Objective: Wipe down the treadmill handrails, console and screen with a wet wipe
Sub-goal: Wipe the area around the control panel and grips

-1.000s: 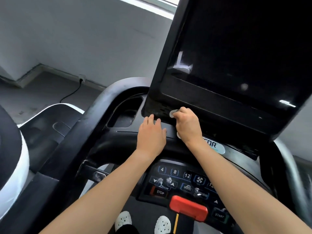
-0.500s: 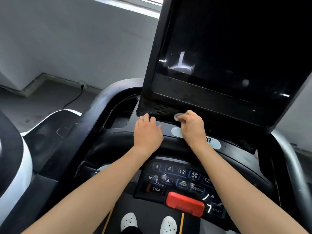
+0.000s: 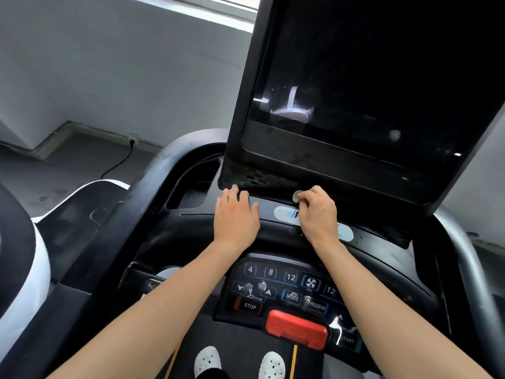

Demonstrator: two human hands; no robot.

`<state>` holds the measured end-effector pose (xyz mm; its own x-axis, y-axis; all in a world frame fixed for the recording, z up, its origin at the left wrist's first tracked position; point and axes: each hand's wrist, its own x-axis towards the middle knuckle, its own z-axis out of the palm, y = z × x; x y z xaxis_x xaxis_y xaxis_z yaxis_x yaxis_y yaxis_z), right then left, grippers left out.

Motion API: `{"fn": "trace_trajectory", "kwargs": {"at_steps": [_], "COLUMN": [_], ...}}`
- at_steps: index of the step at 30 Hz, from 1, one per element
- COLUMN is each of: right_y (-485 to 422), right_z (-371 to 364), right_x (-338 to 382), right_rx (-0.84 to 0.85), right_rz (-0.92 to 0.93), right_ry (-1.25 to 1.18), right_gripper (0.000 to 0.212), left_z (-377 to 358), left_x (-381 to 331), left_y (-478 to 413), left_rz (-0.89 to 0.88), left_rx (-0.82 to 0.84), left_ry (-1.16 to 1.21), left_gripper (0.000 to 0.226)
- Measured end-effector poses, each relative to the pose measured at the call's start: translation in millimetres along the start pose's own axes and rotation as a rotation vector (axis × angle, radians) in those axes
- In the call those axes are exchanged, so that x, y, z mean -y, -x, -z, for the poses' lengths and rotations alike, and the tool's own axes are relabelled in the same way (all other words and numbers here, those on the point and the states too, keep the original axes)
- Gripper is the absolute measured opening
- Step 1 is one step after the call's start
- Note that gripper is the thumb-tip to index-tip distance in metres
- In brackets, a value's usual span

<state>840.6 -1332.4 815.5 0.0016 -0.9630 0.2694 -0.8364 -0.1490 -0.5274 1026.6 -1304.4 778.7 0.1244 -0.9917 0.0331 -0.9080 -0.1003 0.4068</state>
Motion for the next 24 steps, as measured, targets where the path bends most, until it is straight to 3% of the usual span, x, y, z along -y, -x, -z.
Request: {"fn": "trace_trajectory", "kwargs": {"at_steps": [4, 12, 19, 24], "right_y": [-5, -17, -16, -12], "right_z": [0, -25, -11, -30], "right_x": [8, 51, 34, 61], "right_rx": [0.026, 0.259, 0.305, 0.409], "right_rz": [0.034, 0.132, 0.07, 0.237], "right_ry": [-0.076, -0.093, 0.008, 0.003], "right_gripper": [0.019, 0.017, 0.019, 0.016], "left_z": [-1, 7, 6, 10], "left_x": [1, 7, 21, 24], "left_y": [0, 0, 4, 7], "left_rz": [0.02, 0.025, -0.048, -0.078], "left_rx": [-0.005, 0.021, 0.015, 0.024], "left_ry": [0.049, 0.1, 0.084, 0.074], "left_gripper": [0.048, 0.05, 0.046, 0.048]}}
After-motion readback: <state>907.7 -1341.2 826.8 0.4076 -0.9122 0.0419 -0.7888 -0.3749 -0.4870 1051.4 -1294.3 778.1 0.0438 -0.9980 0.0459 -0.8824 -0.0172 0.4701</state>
